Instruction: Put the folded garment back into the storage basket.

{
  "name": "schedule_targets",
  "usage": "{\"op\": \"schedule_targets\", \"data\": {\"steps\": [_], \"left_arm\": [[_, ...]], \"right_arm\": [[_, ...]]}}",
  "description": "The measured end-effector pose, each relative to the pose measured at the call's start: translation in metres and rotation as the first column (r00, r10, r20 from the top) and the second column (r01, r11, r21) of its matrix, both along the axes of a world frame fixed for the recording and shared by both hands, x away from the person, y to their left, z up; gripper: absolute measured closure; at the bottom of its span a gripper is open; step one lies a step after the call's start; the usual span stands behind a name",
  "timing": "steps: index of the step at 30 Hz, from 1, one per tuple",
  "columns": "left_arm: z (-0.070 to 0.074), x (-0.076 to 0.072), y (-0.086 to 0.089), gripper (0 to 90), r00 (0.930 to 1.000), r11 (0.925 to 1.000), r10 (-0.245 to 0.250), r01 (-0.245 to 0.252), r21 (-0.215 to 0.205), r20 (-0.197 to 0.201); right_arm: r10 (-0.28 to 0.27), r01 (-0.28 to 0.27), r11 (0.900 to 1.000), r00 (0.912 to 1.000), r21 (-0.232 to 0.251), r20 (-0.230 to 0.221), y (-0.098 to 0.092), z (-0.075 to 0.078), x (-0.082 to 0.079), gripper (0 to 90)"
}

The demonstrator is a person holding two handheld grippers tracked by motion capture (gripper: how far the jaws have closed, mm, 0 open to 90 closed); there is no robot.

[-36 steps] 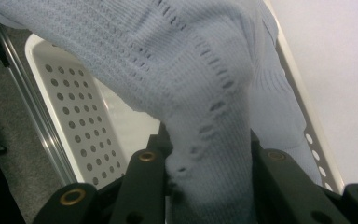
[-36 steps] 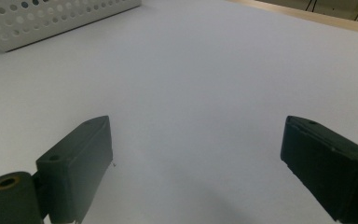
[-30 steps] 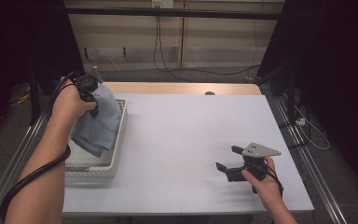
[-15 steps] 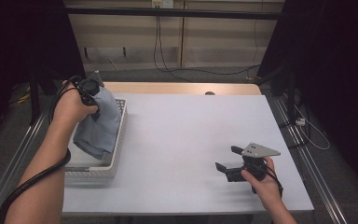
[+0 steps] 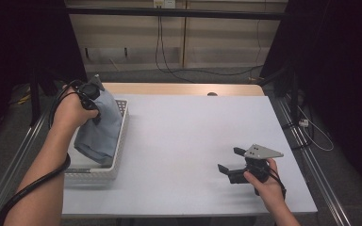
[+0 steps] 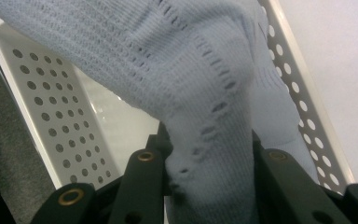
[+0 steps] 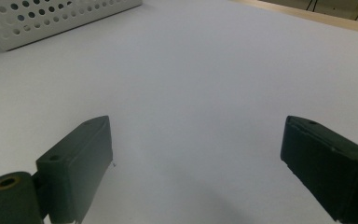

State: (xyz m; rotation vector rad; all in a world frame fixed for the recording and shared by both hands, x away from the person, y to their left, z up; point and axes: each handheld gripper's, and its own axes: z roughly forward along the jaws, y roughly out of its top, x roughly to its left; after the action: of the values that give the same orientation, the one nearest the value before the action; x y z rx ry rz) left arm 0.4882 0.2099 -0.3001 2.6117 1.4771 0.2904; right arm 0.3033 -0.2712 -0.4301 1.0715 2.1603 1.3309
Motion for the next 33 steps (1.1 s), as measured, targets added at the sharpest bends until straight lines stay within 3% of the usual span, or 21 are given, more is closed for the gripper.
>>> {"op": "schedule_targets", "data": {"steps": [33], "left_arm": [[-0.0082, -0.0100, 0.0020, 71.0, 0.9994, 0.9990, 0.017, -0.018, -0.042, -0.031]], "right_arm": [[0.005, -0.005, 1.000, 1.0000, -0.003, -0.004, 0.0018, -0.0005, -0.0003, 9.0]]}}
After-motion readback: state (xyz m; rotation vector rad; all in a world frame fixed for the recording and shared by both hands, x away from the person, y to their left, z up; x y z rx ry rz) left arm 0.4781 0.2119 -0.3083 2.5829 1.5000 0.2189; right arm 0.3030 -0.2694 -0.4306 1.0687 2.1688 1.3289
